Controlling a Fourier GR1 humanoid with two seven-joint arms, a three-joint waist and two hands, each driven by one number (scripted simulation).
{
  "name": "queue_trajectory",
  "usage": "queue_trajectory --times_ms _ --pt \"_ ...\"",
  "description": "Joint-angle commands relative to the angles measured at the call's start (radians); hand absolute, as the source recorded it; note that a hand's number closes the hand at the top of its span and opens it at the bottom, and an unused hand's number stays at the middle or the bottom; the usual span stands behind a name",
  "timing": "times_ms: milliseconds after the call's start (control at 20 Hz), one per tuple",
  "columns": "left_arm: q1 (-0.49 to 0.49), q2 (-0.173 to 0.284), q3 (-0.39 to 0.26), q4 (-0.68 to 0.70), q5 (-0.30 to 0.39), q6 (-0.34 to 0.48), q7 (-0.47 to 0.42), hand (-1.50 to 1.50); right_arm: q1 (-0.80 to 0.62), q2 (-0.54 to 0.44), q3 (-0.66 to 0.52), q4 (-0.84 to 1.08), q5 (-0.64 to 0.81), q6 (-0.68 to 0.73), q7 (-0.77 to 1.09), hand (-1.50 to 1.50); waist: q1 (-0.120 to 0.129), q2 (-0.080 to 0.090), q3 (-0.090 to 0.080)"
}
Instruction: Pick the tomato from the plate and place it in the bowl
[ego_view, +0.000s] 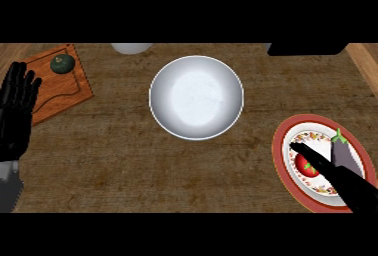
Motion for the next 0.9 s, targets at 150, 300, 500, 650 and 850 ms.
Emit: queue_trajectory --times_ms 150,300,500,650,850 --pt "0.010 -0.039 0.018 0.041 0.000 -0.010 -0.038 0.00 0.136 -0.187 -0.238 -0.119 0.114 0.016 -0.105 -1.50 -0.006 0.003 -0.002" --pt "0.006 0.019 0.081 0.070 0.044 -0.086 -0.035 0.00 0.179 -0.245 -0.358 -0.137 0.099 0.035 -0.049 -1.50 -0.004 0.004 -0.002" --pt "-0.010 0.025 0.077 0.070 0.024 -0.083 -0.038 0.00 0.203 -0.415 -0.507 -0.138 0.117 0.146 0.014 -1.50 -0.008 0.003 -0.003" --pt "-0.004 -0.024 0.043 0.060 0.005 -0.054 -0.038 0.00 0.206 -0.511 -0.540 -0.134 0.190 0.223 0.028 -1.50 0.003 0.005 -0.003" --pt "-0.041 -0.054 0.018 0.056 -0.020 -0.027 -0.007 0.00 0.257 -0.562 -0.578 -0.144 0.251 0.331 0.000 -1.50 -0.001 0.006 -0.001"
